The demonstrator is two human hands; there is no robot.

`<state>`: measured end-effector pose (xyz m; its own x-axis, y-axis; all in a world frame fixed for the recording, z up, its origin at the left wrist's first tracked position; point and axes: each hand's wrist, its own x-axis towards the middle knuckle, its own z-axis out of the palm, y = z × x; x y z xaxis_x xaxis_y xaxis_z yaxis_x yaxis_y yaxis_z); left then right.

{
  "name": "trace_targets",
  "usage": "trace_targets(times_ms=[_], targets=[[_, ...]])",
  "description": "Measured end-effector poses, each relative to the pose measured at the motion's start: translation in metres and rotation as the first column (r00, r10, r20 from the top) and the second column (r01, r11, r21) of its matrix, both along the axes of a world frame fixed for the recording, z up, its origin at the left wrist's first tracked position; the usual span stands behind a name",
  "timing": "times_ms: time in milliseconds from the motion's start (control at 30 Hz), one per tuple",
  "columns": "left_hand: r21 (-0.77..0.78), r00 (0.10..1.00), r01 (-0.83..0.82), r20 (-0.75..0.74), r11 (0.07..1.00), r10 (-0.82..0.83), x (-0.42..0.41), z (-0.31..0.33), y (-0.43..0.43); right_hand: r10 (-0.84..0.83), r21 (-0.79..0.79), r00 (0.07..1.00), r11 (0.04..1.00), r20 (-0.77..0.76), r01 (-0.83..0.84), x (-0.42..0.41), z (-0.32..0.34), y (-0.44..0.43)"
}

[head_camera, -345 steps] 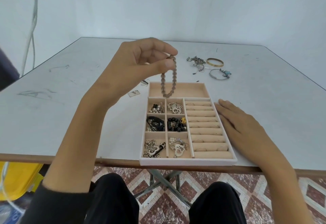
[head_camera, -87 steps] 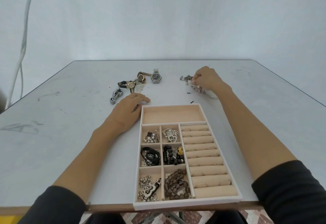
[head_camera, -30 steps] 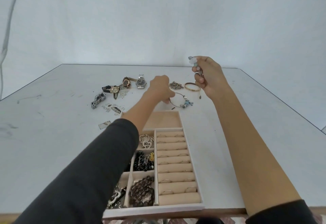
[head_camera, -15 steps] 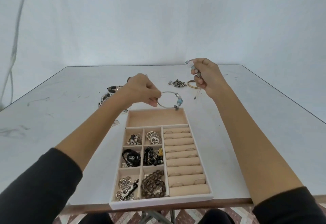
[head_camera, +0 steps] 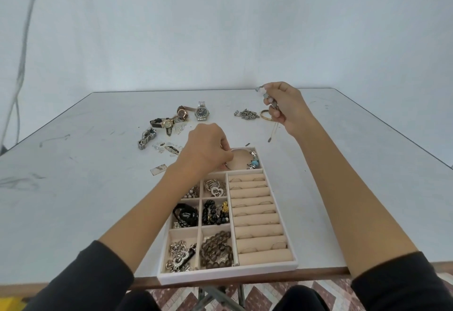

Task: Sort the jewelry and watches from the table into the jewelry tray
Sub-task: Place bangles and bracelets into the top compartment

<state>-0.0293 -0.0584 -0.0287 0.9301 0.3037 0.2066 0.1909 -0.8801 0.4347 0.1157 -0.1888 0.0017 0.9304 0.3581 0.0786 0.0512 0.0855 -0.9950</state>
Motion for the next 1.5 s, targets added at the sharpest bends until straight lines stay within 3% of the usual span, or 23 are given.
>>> trace_targets(times_ms=[200, 367, 633, 833, 1133, 1500], targets=[[0.162, 0.998, -0.017, -0.052, 0.987, 0.026, 0.0, -0.003, -0.004, 0.005, -0.012, 1.0, 1.0, 0.015, -0.005, 0.001, -0.001, 0.001], [0.2, 0.998, -0.023, -0.054, 0.98, 0.034, -0.004, 0.001, -0.004, 0.015, -0.019, 1.0, 1.0, 0.011, -0.015, 0.0, 0.0, 0.003], [0.096, 0.995, 0.033, -0.096, 0.995, -0.024, -0.003, 0.005, -0.008, 0.021, -0.034, 1.0, 0.999, 0.02, -0.021, 0.0, -0.001, 0.003], [0.145, 0.996, 0.061, -0.074, 0.988, -0.051, -0.004, 0.004, -0.019, 0.025, -0.041, 0.999, 0.999, 0.021, -0.024, -0.001, -0.001, 0.004], [0.031, 0.988, 0.112, -0.11, 0.993, -0.108, -0.007, 0.011, -0.024, 0.018, -0.052, 0.999, 0.999, 0.028, -0.017, -0.002, -0.001, 0.003], [0.013, 0.987, 0.123, -0.103, 0.992, -0.121, -0.001, 0.01, -0.025, 0.019, -0.068, 0.999, 0.998, 0.036, -0.016, -0.003, -0.001, 0.003]])
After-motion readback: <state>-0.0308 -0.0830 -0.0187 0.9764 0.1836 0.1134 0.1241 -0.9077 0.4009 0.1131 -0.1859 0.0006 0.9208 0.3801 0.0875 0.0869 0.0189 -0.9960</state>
